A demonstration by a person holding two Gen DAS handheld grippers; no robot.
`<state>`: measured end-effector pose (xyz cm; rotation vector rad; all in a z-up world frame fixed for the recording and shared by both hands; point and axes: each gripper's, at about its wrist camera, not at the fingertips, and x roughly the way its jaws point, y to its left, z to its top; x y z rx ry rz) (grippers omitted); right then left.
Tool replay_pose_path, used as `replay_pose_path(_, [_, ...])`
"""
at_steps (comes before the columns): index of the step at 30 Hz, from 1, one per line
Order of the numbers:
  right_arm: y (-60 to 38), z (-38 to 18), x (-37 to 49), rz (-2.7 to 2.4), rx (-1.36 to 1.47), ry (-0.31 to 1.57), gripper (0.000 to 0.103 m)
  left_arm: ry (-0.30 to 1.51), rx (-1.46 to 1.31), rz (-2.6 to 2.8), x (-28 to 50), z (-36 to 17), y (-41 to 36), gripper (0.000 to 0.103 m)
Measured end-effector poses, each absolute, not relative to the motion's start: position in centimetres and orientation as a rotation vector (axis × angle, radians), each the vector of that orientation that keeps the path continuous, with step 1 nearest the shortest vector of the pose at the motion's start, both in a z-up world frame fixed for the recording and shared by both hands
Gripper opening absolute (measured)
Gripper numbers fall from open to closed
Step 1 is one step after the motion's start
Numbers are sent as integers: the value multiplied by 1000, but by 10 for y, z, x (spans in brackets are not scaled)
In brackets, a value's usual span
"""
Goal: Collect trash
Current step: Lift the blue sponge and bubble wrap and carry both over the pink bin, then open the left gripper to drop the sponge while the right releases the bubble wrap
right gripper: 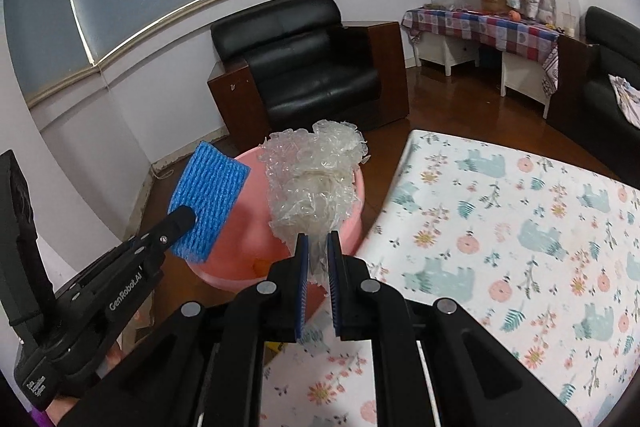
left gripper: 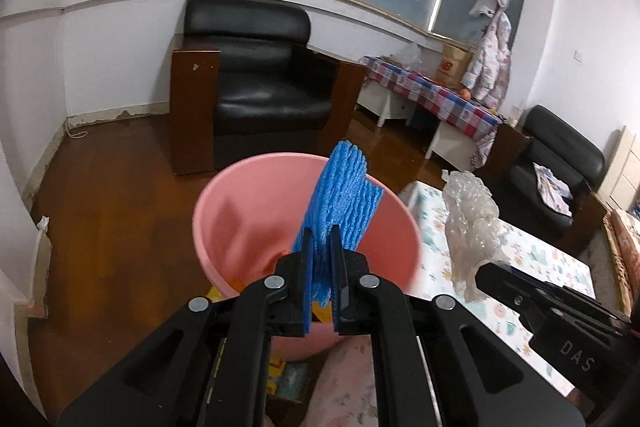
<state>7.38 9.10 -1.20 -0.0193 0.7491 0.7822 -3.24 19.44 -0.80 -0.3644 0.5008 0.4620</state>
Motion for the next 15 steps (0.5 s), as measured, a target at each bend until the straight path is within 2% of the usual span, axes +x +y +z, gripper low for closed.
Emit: replay_pose_path(15, [135, -26, 95, 795, -74, 784, 10, 532, -376, 492, -8, -25, 227, 6])
